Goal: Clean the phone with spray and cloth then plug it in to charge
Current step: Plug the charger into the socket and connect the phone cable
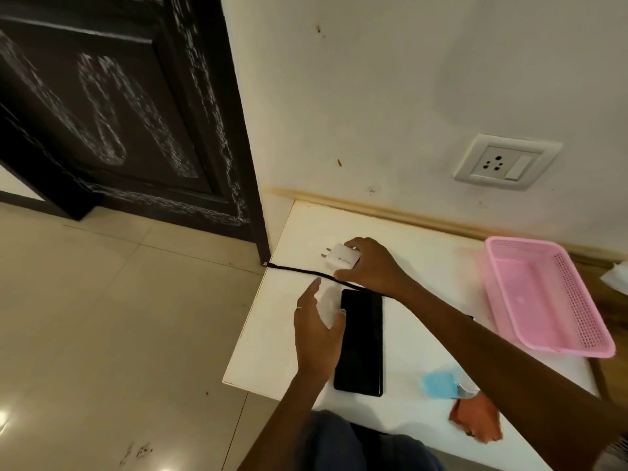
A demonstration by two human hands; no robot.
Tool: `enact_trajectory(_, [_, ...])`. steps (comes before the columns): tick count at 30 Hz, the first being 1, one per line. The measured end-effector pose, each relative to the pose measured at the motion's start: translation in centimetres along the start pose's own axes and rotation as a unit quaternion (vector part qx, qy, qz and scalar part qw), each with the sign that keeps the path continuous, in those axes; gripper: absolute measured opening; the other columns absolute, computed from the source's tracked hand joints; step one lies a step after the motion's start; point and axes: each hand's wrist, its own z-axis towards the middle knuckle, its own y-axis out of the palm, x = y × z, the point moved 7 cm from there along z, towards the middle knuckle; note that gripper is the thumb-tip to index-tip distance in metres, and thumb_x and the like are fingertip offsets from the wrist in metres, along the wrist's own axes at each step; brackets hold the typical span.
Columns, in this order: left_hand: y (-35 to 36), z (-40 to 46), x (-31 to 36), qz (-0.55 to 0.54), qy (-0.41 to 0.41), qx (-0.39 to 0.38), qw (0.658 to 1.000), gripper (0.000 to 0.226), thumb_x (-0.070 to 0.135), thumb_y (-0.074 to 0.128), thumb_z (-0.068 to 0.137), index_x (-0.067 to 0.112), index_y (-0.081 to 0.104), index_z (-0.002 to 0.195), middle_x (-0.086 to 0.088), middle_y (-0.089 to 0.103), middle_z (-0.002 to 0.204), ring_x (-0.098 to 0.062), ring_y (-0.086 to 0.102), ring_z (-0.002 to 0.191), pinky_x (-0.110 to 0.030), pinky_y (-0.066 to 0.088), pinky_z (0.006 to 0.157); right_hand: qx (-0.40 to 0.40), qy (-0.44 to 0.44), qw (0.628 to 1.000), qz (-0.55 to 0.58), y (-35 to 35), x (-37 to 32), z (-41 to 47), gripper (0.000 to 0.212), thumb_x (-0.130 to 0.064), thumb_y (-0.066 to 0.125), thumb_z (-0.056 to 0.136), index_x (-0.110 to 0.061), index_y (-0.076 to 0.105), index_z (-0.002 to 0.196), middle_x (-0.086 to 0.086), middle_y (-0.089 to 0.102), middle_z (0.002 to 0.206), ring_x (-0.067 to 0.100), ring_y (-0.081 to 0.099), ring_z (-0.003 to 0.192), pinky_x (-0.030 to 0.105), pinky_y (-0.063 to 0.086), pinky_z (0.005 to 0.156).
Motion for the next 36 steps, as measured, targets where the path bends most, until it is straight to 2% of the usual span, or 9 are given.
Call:
enact_trajectory(3, [-1.0, 0.7, 0.6, -0.005, 0.038, -0.01, 0.999, 0.071, 0.037, 0.068, 0.08, 0.024, 0.032, 0.14, 0.001, 0.045, 0.142, -0.015, 0.046, 0.127, -0.038, 0.034, 0.112, -0.08, -0.032, 0.996, -0.009, 0.9, -3.0, -2.5, 0.072, -0.033, 0.078, 0.065, -0.016, 0.048, 0.129, 0.003, 0.052, 0.127, 0.018, 0.051, 0.111, 0.021, 0.036, 0.082])
enact_trajectory(7, [-2.9, 1.3, 0.5, 0.013, 0.084, 0.032, 0.996, 0.069, 0.026, 0.077, 0.076, 0.029, 0.041, 0.134, 0.015, 0.051, 0.129, 0.001, 0.054, 0.111, -0.016, 0.041, 0.1, -0.115, -0.047, 0.992, -0.015, 1.5, -5.8, -4.8, 0.073, -0.03, 0.078, 0.066, -0.019, 0.043, 0.129, 0.004, 0.054, 0.123, 0.019, 0.052, 0.106, 0.024, 0.042, 0.079])
enact_trajectory(11, [-3.8, 2.1, -1.5, 0.005, 0.057, 0.045, 0.997, 0.048, 0.011, 0.071, 0.083, 0.009, 0.053, 0.127, -0.007, 0.06, 0.126, -0.023, 0.058, 0.114, -0.031, 0.043, 0.105, -0.115, -0.072, 0.988, -0.08, 2.1, -7.2, -5.4, 0.072, -0.032, 0.078, 0.066, -0.019, 0.042, 0.126, 0.005, 0.055, 0.117, 0.02, 0.049, 0.104, 0.029, 0.046, 0.079])
enact_trajectory(13, [-3.9, 2.3, -2.0, 0.022, 0.057, 0.046, 0.997, 0.045, 0.016, 0.068, 0.085, 0.011, 0.055, 0.127, 0.002, 0.061, 0.121, -0.018, 0.06, 0.11, -0.021, 0.043, 0.1, -0.116, -0.081, 0.986, -0.087, 2.9, -7.5, -5.4, 0.071, -0.036, 0.078, 0.066, -0.019, 0.043, 0.126, 0.004, 0.055, 0.119, 0.02, 0.05, 0.106, 0.03, 0.047, 0.082])
enact_trajectory(18, [-4.9, 2.6, -3.5, 0.019, 0.043, 0.096, 0.994, 0.046, 0.041, 0.056, 0.086, 0.022, 0.056, 0.127, 0.004, 0.063, 0.122, -0.014, 0.059, 0.109, -0.036, 0.044, 0.1, -0.13, -0.056, 0.99, -0.019, 3.5, -7.6, -3.9, 0.062, -0.053, 0.065, 0.077, -0.022, 0.045, 0.126, 0.004, 0.058, 0.123, 0.02, 0.054, 0.109, 0.035, 0.047, 0.092])
enact_trajectory(24, [-6.1, 3.6, -5.1, 0.048, -0.014, 0.159, 0.986, 0.053, 0.05, 0.06, 0.082, 0.022, 0.056, 0.128, -0.004, 0.063, 0.126, -0.024, 0.058, 0.113, -0.044, 0.044, 0.1, -0.08, -0.013, 0.994, 0.074, 3.7, -5.8, 0.0, 0.03, -0.032, 0.056, 0.09, -0.012, 0.058, 0.113, 0.007, 0.065, 0.11, 0.02, 0.059, 0.102, 0.023, 0.041, 0.078])
enact_trajectory(28, [-6.2, 3.7, -5.2, 0.077, -0.005, 0.178, 0.981, 0.049, 0.046, 0.063, 0.083, 0.02, 0.059, 0.125, -0.006, 0.063, 0.123, -0.023, 0.056, 0.11, -0.041, 0.047, 0.096, -0.092, -0.011, 0.993, 0.079, 6.9, -4.9, 2.5, 0.024, -0.02, 0.06, 0.088, -0.005, 0.063, 0.107, 0.008, 0.066, 0.11, 0.021, 0.059, 0.103, 0.028, 0.044, 0.086])
enact_trajectory(33, [-5.9, 3.8, -5.5, 0.054, 0.0, 0.182, 0.982, 0.051, 0.051, 0.06, 0.08, 0.023, 0.059, 0.123, -0.004, 0.06, 0.126, -0.017, 0.051, 0.108, -0.033, 0.041, 0.095, -0.048, -0.014, 0.998, 0.045, 9.3, -4.5, 5.4, 0.034, -0.033, 0.07, 0.08, -0.01, 0.065, 0.104, 0.009, 0.066, 0.105, 0.022, 0.06, 0.098, 0.04, 0.048, 0.089])
enact_trajectory(36, [-5.8, 4.0, -5.8, 0.055, -0.001, 0.175, 0.983, 0.06, 0.057, 0.053, 0.076, 0.021, 0.059, 0.123, -0.006, 0.06, 0.125, -0.02, 0.052, 0.108, -0.034, 0.042, 0.096, -0.035, -0.045, 0.998, -0.002, 10.4, -5.2, 6.2, 0.037, -0.041, 0.073, 0.075, -0.015, 0.066, 0.101, 0.005, 0.066, 0.104, 0.019, 0.058, 0.097, 0.038, 0.043, 0.086])
